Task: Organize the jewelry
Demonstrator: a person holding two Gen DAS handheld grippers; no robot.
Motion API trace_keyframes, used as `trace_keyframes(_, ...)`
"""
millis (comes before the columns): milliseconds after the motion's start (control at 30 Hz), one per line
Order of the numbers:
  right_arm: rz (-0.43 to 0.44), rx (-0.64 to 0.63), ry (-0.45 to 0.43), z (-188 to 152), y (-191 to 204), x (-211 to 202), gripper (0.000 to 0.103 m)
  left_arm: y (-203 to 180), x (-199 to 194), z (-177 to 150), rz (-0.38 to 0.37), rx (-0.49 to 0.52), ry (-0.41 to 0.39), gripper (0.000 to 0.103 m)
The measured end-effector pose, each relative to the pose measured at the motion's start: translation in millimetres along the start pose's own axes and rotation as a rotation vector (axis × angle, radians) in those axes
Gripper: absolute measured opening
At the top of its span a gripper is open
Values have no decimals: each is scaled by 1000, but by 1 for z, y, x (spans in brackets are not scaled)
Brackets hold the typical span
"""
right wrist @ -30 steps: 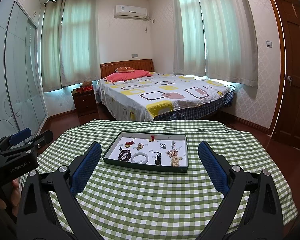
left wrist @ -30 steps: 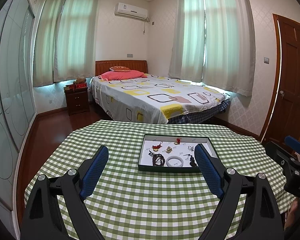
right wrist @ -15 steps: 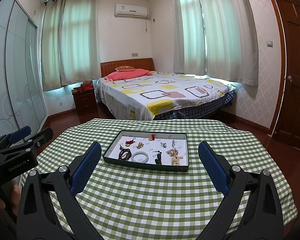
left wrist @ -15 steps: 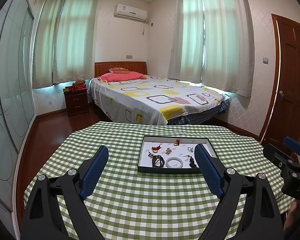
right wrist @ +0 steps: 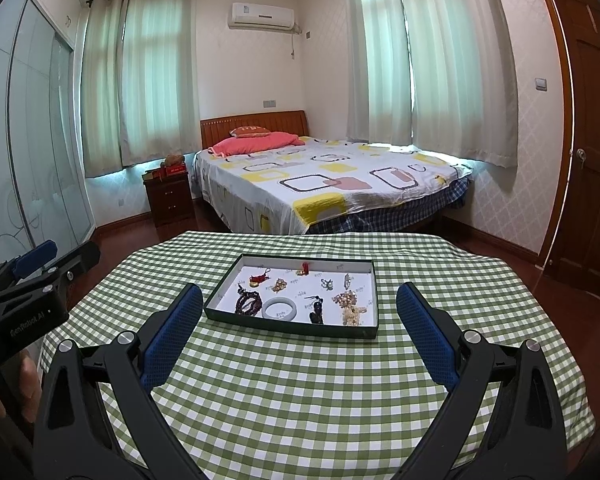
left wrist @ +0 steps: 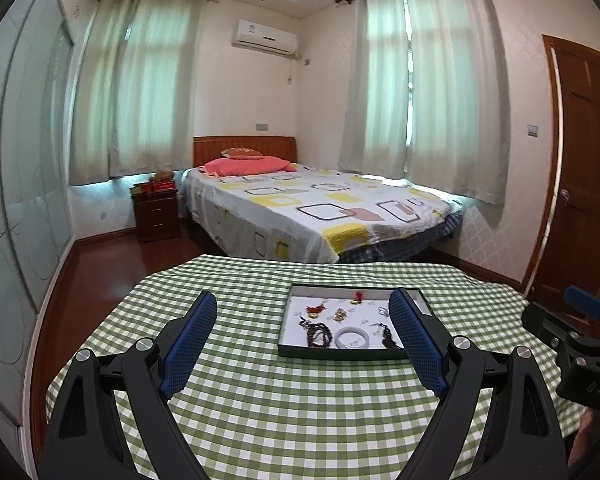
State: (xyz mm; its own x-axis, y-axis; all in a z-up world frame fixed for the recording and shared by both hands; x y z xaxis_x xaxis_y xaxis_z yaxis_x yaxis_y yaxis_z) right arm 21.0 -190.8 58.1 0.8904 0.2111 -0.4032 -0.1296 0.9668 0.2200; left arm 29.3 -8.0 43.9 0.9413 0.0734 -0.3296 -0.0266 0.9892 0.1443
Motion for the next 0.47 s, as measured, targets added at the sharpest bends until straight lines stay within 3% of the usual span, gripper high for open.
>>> trace_keyframes(267,-12,7,16,-5,-5,10,95,3,21,-9,-6,6,64,85)
trace_keyframes(467,-73,24,36,-11,-31,40,95,12,68,-37,-26,-7,209,85)
Point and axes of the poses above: each gripper's, at about its wrist camera, not at the fingertips, and x roughly the way its jaws point, y to its left, z to its top, the point moved 4 cm from there along x, roughly the way its jaws point, and after that the axes turned 11 degrees about x, right-handed, at the moved point
